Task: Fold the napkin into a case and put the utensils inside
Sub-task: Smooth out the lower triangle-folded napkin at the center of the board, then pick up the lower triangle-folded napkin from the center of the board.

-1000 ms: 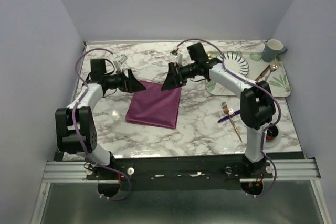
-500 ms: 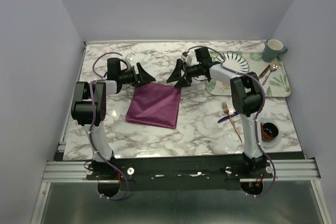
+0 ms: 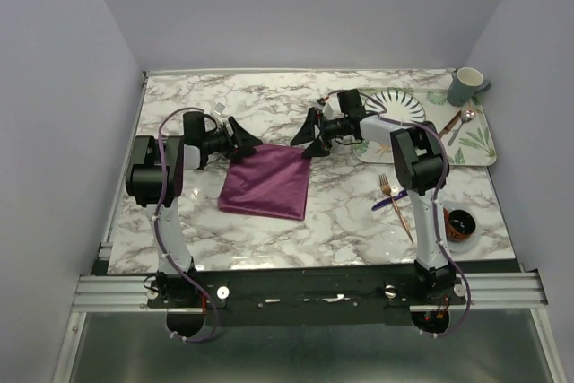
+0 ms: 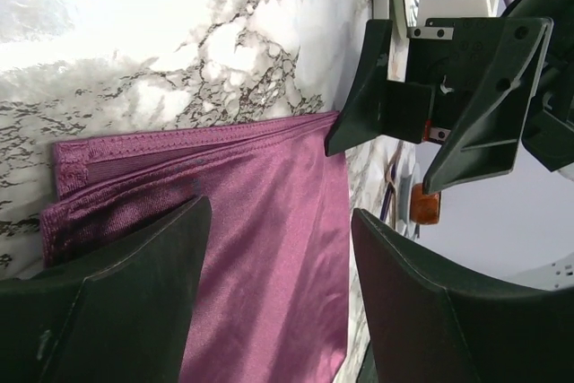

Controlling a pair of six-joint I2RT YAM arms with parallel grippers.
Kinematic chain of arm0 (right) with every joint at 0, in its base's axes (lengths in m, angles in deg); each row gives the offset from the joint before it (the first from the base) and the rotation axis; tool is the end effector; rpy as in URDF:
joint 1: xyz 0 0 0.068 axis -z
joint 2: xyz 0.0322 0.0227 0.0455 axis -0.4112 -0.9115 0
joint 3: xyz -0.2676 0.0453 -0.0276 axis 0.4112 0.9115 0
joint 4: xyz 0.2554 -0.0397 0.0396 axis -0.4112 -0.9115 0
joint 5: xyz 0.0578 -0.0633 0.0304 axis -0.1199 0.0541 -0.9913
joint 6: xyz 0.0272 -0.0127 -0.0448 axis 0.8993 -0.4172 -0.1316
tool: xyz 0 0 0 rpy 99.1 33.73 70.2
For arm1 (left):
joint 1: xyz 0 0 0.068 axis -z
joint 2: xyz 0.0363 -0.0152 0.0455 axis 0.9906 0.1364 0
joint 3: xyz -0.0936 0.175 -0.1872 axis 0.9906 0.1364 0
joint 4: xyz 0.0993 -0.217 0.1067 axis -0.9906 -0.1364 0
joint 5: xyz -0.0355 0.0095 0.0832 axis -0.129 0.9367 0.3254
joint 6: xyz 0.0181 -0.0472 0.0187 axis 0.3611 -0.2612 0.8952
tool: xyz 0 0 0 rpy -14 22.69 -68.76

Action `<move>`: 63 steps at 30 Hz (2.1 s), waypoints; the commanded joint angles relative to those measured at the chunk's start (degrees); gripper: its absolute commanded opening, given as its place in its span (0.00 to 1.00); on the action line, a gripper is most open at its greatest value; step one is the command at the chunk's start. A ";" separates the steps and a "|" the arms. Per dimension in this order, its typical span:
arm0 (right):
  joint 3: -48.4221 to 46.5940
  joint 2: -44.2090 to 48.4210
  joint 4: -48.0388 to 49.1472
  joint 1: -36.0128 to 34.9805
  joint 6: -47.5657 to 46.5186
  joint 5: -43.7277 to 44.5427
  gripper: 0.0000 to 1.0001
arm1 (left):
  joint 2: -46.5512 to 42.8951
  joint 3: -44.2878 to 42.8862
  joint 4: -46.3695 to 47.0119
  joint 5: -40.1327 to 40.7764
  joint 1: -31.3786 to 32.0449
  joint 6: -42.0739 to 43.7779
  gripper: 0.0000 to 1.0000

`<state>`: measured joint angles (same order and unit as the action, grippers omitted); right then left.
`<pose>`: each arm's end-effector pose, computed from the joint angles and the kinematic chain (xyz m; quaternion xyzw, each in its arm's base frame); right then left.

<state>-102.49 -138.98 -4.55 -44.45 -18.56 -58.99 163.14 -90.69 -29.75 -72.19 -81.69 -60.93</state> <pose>0.4449 0.1959 0.1208 -0.0478 0.8332 0.5485 0.0505 0.3958 -0.0319 0.1117 -0.1109 0.8013 -0.5368 0.2399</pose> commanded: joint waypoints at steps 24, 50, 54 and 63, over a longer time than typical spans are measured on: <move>-6.60 2.19 -20.66 0.74 -21.11 24.38 0.55 | -26.39 -2.36 -32.37 6.30 -0.03 38.39 0.80; -6.69 -0.98 -23.74 0.74 -16.18 20.25 0.49 | -23.93 -4.81 -34.66 6.65 -0.03 38.74 0.80; -7.22 -1.50 -24.00 0.56 -15.57 19.19 0.47 | -23.58 -5.43 -34.74 6.65 -0.03 38.47 0.80; -6.69 -1.51 -24.26 0.30 -15.39 19.10 0.39 | -22.52 -6.66 -34.83 6.74 -0.03 38.39 0.80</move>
<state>-110.51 -138.65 -26.06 -43.81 -33.75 -40.41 139.69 -95.46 -64.48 -66.01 -81.69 -22.53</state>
